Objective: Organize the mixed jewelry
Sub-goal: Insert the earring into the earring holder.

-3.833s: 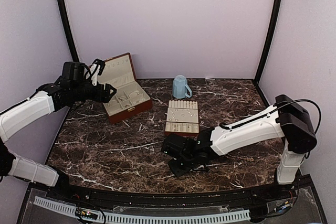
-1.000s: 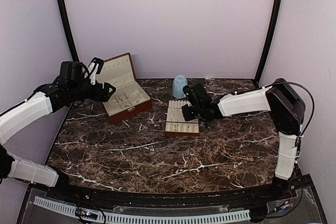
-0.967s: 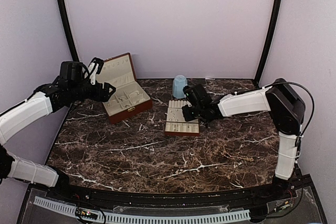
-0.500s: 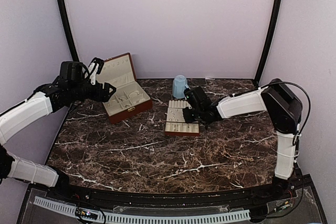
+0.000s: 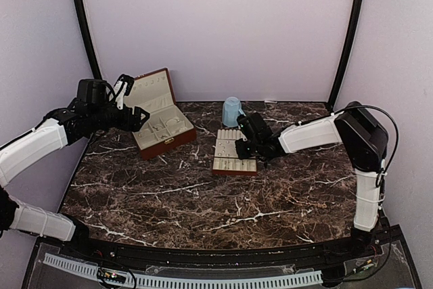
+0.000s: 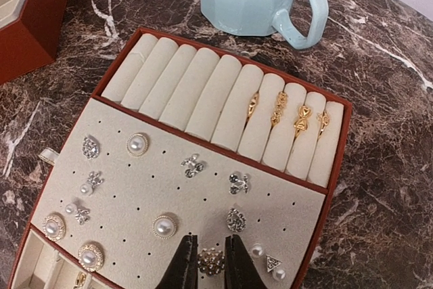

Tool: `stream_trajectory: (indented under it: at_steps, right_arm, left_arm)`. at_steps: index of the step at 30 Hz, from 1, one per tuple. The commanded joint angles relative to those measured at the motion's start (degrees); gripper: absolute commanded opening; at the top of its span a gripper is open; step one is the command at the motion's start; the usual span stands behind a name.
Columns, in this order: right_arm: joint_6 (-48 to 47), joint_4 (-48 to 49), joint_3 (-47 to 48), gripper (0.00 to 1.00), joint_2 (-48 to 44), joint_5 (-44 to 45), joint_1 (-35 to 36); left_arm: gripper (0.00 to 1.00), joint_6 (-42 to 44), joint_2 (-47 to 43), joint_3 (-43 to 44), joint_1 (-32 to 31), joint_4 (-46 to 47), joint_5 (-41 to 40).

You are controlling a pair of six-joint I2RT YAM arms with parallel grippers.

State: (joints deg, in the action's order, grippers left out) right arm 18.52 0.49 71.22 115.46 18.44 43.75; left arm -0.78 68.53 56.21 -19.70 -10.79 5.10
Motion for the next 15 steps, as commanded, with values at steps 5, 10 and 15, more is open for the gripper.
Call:
stream_trajectory:
  at_steps: [5,10,15]
  right_arm:
    - [1.0,2.2,0.2,0.12,1.0,-1.5,-0.4]
    - [1.2,2.1,-0.2,0.12,1.1,-1.6,-0.5]
    - [1.0,1.9,-1.1,0.12,0.8,-0.7,-0.4]
  left_arm:
    - [0.81,0.2,-1.6,-0.6,0.4,0.9,0.5]
    - [0.81,0.3,-1.6,-0.6,0.4,0.9,0.4]
    - [0.81,0.2,-1.6,-0.6,0.4,0.9,0.5]
